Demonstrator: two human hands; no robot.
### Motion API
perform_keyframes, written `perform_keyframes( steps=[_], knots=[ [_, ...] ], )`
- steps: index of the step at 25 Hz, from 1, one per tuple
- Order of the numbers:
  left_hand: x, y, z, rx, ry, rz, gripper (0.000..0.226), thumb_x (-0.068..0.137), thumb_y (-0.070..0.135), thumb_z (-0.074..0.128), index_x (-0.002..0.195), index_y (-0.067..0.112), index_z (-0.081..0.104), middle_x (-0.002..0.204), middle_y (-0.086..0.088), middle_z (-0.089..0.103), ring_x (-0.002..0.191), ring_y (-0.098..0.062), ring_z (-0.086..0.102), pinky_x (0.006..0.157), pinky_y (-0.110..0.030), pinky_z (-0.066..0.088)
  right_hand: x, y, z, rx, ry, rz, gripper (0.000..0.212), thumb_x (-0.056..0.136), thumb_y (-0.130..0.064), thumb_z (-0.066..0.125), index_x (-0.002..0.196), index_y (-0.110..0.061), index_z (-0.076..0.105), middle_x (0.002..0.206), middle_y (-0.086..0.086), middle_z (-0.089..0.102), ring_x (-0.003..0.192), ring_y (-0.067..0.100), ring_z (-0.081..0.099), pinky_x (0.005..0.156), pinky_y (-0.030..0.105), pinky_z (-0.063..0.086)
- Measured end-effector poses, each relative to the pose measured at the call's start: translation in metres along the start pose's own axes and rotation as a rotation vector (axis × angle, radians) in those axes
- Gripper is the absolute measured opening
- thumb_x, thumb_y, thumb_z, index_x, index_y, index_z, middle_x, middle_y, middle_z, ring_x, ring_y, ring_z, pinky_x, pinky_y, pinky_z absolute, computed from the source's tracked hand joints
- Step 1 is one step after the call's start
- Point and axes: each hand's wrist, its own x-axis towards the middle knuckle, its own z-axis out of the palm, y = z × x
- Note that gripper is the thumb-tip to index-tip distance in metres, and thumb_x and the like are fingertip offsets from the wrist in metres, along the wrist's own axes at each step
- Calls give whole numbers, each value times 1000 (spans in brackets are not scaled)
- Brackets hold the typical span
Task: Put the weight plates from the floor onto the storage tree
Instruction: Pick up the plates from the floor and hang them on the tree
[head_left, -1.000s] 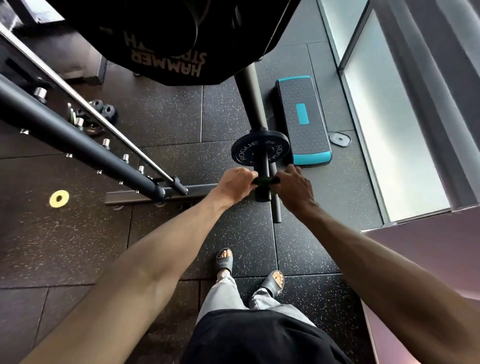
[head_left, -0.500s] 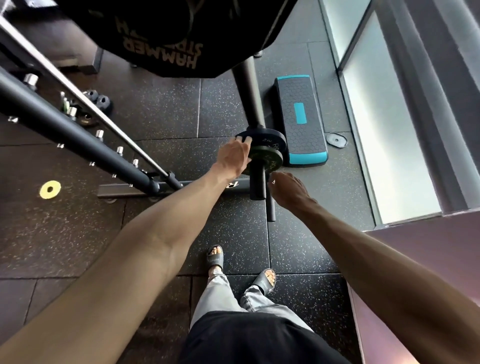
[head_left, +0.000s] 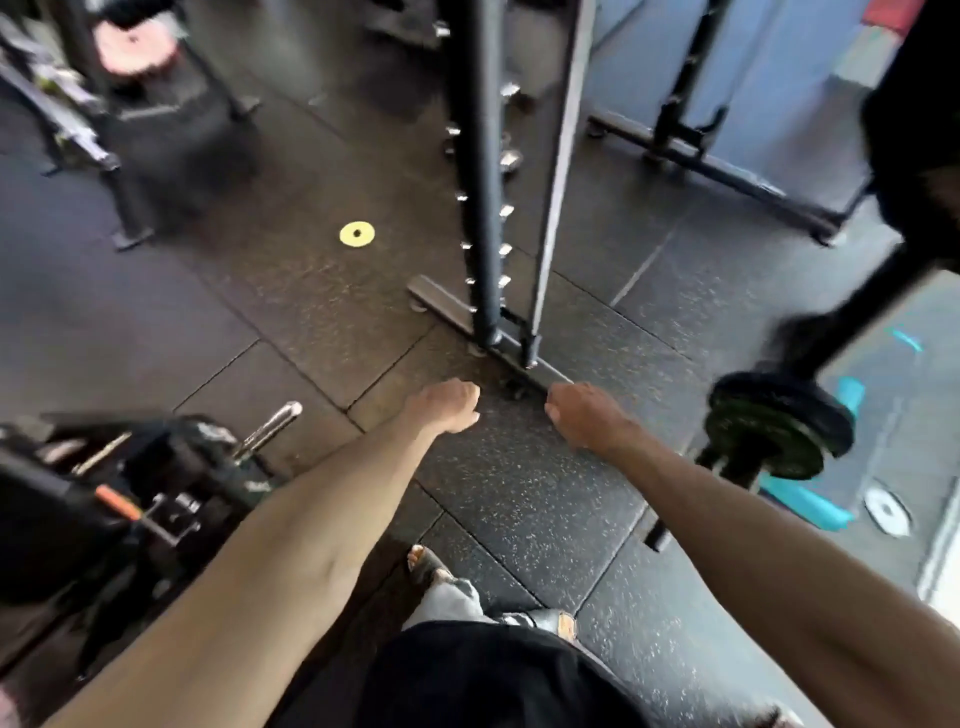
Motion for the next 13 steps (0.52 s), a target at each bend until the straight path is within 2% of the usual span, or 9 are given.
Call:
perform_keyframes(
  steps=[2,5,8,11,13],
  knots=[
    [-22,-61,12,-75,-31,-89,28,96,33,55,112,11,61,113,-14,68,104,-33,65,88,-41,53,34,-48,9,-89,-134,-85,21,96,-27,47,94,-14,63,99,12,71,94,32,68,81,38,54],
    [-54,-145,34,-185,-60,-177,26,99,27,51,112,6,60,111,-12,66,101,-32,64,83,-38,51,82,-127,30,-190,-234,-189,26,95,-27,49,106,-9,64,109,15,69,103,35,66,82,38,51],
    [-76,-215,55,-302,-62,-255,23,100,25,51,108,6,61,107,-9,66,97,-29,64,79,-36,48,123,-203,47,-232,-301,-265,29,97,-26,49,109,-5,64,113,18,69,106,37,65,84,38,50],
    [-89,-276,70,-397,-42,-333,23,100,24,51,110,6,61,108,-10,64,101,-30,62,85,-38,48,159,-271,61,-233,-349,-343,27,99,-23,48,107,-4,66,111,20,69,106,38,64,83,38,48],
    [-88,-308,73,-423,-33,-351,23,99,25,51,108,6,62,107,-11,64,102,-30,62,84,-37,47,181,-306,67,-265,-391,-398,28,100,-22,47,104,-4,67,109,21,70,104,39,65,83,38,48]
  ],
)
